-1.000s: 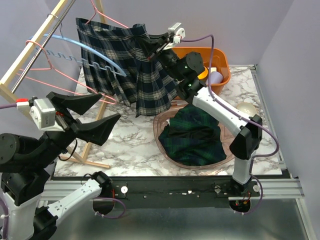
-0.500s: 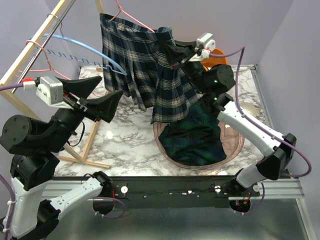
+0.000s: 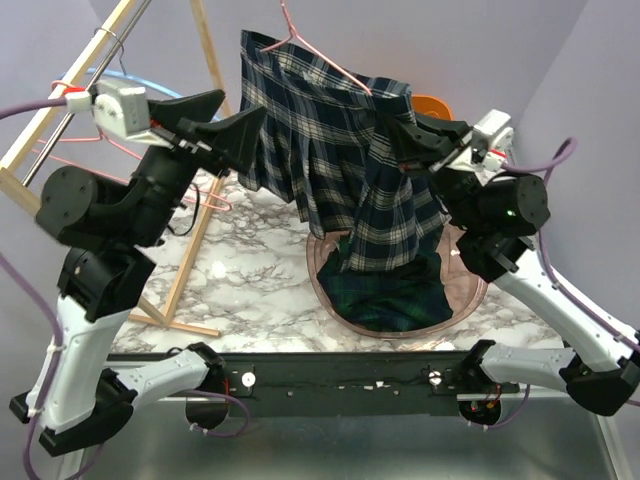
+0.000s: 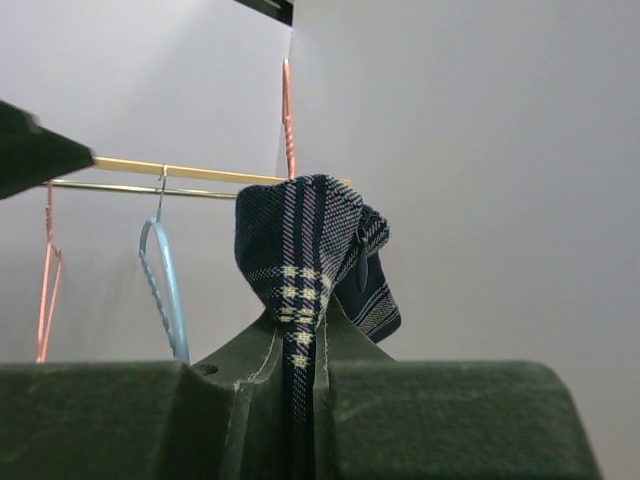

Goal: Remove the skirt from the hanger

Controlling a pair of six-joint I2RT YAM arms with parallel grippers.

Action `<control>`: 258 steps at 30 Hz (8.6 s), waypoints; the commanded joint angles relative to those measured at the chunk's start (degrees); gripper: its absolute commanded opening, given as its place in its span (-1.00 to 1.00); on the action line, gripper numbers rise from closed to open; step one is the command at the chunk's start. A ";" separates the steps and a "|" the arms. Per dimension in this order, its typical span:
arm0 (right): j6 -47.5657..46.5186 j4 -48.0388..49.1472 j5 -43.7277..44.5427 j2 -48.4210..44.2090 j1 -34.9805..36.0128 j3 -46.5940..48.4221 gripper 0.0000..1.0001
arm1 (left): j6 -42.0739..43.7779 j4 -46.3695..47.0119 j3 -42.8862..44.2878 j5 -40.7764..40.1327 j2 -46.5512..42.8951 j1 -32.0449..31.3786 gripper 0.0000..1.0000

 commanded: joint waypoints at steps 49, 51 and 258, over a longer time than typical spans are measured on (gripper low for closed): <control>0.93 2.54 -9.84 -10.89 -0.04 -8.36 -0.99 | -2.63 13.06 -2.05 -1.57 8.05 0.08 -1.00; 1.02 2.28 -9.57 -10.62 -0.04 -8.80 -0.99 | -2.54 12.54 -1.44 -0.87 8.14 0.08 -1.00; 53.67 -24.52 20.30 6.53 -0.13 -42.57 -0.51 | -3.16 3.75 -0.29 3.26 -11.81 0.52 -1.00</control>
